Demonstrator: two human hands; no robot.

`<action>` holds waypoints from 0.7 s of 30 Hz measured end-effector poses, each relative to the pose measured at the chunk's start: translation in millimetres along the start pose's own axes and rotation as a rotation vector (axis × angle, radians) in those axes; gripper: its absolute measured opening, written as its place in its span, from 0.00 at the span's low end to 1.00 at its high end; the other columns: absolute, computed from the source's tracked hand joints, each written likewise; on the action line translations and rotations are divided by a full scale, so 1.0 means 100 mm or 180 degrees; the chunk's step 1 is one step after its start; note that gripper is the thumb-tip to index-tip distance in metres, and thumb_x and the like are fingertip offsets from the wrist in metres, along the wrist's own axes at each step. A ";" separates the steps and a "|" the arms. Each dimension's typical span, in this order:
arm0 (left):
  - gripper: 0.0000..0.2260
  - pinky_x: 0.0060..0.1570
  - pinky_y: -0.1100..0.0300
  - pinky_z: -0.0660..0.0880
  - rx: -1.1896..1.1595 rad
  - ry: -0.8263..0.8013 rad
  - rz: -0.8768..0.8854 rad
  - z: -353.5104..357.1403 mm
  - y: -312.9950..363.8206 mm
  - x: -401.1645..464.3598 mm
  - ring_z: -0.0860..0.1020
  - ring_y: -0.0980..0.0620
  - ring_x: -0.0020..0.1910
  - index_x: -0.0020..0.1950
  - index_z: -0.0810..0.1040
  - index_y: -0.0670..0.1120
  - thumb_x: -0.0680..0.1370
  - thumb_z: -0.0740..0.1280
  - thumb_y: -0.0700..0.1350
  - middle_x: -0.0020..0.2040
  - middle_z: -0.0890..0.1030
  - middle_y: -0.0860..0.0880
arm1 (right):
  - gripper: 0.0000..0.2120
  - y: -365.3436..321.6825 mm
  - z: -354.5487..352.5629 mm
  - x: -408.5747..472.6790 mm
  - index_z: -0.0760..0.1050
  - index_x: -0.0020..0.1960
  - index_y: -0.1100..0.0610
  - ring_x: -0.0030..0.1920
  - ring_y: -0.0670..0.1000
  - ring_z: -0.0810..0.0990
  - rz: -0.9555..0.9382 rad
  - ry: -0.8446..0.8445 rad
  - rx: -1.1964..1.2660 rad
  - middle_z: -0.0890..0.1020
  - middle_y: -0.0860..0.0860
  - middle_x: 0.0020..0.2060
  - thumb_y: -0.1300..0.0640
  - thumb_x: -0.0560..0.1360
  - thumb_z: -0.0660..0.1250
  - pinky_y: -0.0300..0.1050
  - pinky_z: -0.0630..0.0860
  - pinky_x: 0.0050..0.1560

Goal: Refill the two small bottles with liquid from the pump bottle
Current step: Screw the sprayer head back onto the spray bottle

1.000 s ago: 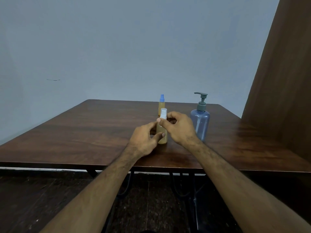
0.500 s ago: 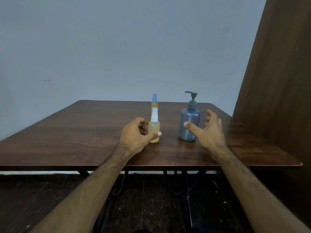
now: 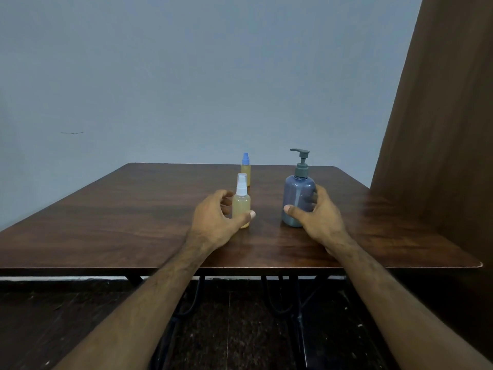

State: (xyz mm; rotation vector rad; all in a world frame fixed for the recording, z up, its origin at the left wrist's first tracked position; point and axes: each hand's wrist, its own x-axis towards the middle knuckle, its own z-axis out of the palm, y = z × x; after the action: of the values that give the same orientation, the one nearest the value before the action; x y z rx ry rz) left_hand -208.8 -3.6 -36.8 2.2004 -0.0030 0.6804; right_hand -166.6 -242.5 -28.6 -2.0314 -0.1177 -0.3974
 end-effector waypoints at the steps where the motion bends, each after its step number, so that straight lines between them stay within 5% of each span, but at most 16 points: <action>1: 0.31 0.46 0.64 0.76 0.0097 0.0028 0.0018 0.00 0.01 0.00 0.79 0.59 0.48 0.64 0.76 0.51 0.67 0.78 0.64 0.54 0.80 0.56 | 0.42 -0.01 0.00 0.00 0.66 0.80 0.52 0.69 0.55 0.80 0.0008 -0.0003 -0.0029 0.79 0.52 0.74 0.48 0.73 0.83 0.59 0.77 0.72; 9: 0.21 0.47 0.64 0.77 0.0052 -0.0054 -0.0228 0.02 0.03 0.04 0.80 0.61 0.45 0.61 0.78 0.49 0.72 0.78 0.54 0.47 0.80 0.59 | 0.41 -0.12 0.01 0.02 0.64 0.81 0.55 0.71 0.57 0.80 0.0030 -0.0146 -0.0319 0.78 0.54 0.75 0.48 0.75 0.81 0.59 0.77 0.72; 21: 0.24 0.63 0.53 0.76 0.0570 -0.0271 -0.0508 0.12 -0.24 0.76 0.80 0.48 0.61 0.73 0.73 0.46 0.78 0.72 0.50 0.65 0.81 0.48 | 0.39 -0.08 0.22 0.64 0.63 0.81 0.56 0.72 0.59 0.78 0.0193 -0.0357 -0.0606 0.77 0.55 0.75 0.49 0.78 0.78 0.57 0.76 0.69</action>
State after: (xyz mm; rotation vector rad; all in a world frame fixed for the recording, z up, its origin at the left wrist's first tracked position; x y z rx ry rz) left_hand -133.5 20.4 -23.8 2.3695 0.1947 0.5145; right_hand -103.4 -224.9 -9.9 -2.2399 -0.0895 -0.2648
